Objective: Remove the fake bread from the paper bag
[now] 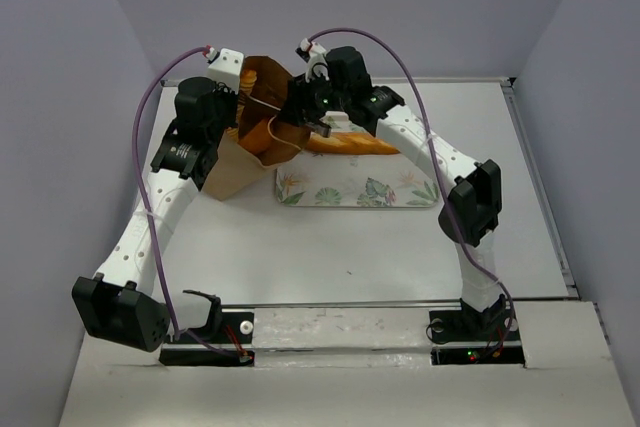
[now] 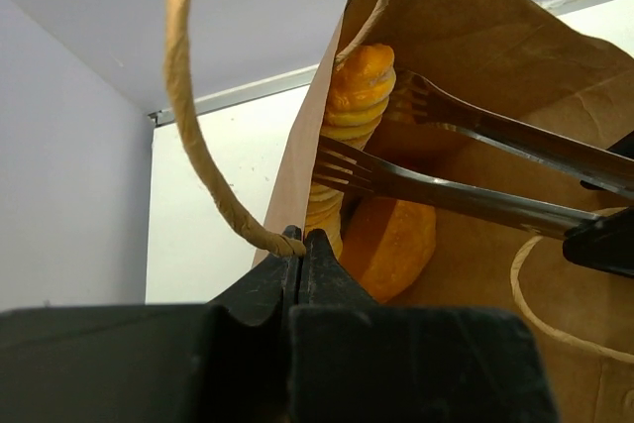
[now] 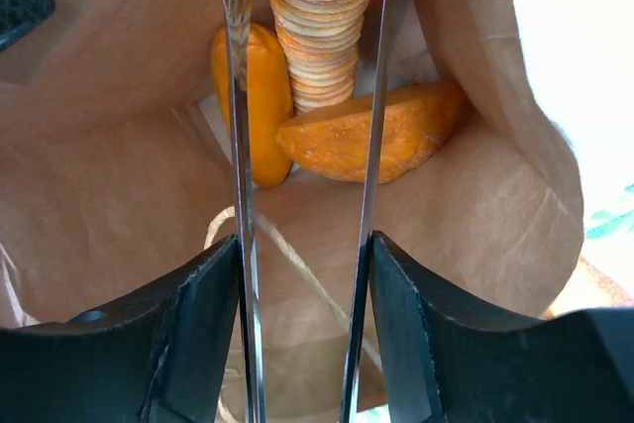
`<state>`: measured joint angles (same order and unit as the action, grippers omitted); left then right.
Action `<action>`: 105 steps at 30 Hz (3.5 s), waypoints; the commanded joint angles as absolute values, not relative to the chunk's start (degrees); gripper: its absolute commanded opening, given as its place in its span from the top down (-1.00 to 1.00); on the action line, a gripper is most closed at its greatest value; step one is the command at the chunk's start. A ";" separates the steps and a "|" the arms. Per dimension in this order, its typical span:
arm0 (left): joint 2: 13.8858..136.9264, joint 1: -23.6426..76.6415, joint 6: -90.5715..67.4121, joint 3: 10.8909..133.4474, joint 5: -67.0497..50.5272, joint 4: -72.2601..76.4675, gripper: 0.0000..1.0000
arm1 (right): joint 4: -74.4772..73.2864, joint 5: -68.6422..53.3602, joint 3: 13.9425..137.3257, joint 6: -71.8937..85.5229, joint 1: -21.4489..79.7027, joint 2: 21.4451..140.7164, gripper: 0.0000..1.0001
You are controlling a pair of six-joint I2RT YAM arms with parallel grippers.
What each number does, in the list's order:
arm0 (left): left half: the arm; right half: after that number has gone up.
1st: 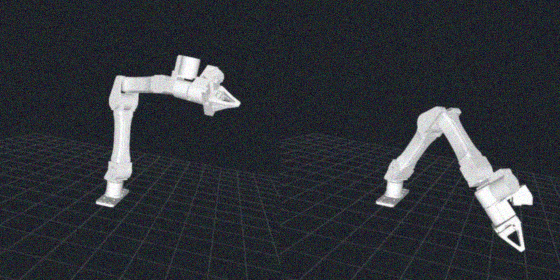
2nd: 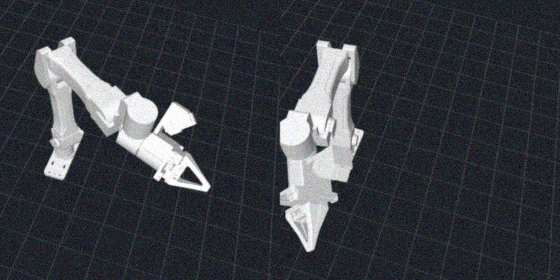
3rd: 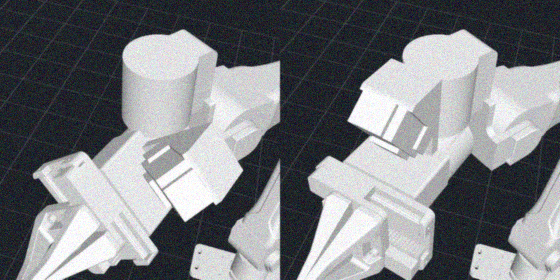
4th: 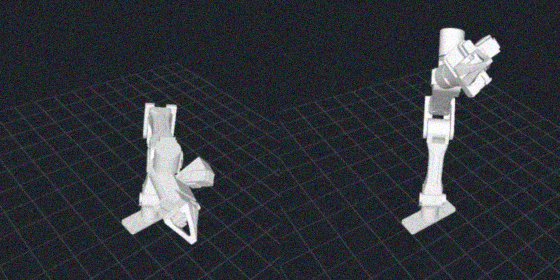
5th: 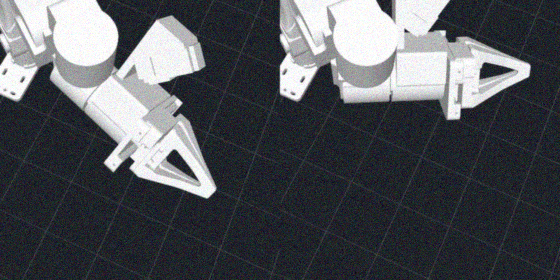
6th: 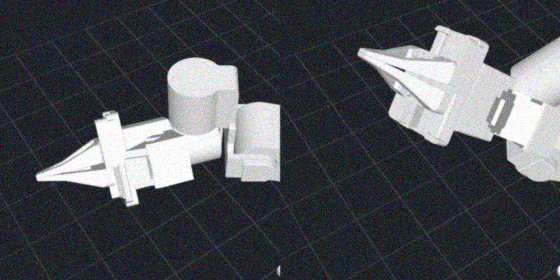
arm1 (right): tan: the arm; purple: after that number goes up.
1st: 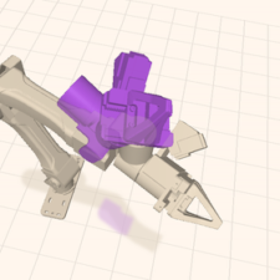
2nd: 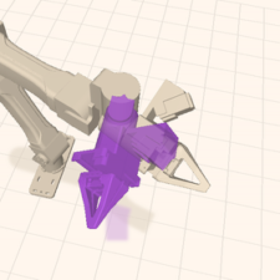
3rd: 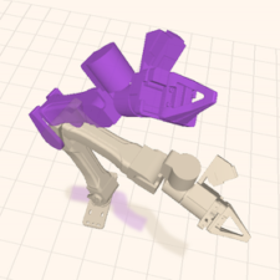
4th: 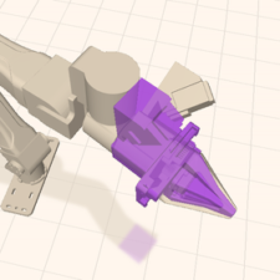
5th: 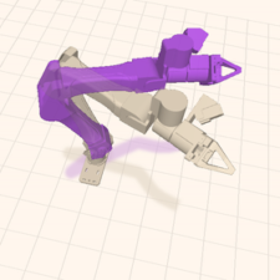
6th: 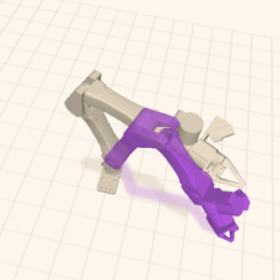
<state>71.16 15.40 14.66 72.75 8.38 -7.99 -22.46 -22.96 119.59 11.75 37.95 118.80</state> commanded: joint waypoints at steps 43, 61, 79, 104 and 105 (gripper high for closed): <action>75.50 1.58 12.57 76.90 9.84 -2.29 1.00 | -42.95 -18.99 127.09 -3.24 19.07 88.95 0.99; 76.20 1.67 13.27 78.84 8.17 -1.23 1.00 | -67.32 -3.96 115.94 -11.86 19.07 74.10 0.99; 76.73 2.20 13.01 78.49 7.74 -0.44 1.00 | -73.04 0.44 97.56 -10.90 21.70 73.81 0.99; 75.94 2.29 13.36 76.12 7.38 1.93 1.00 | -56.78 -11.69 114.34 -19.16 39.37 111.70 0.56; 75.85 2.29 13.45 76.11 7.47 1.93 1.00 | -56.08 -12.21 114.52 -19.68 39.38 112.06 0.46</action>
<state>77.41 1.93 13.23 76.47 7.57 -3.95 -64.16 -7.60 112.36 -17.37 38.41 111.37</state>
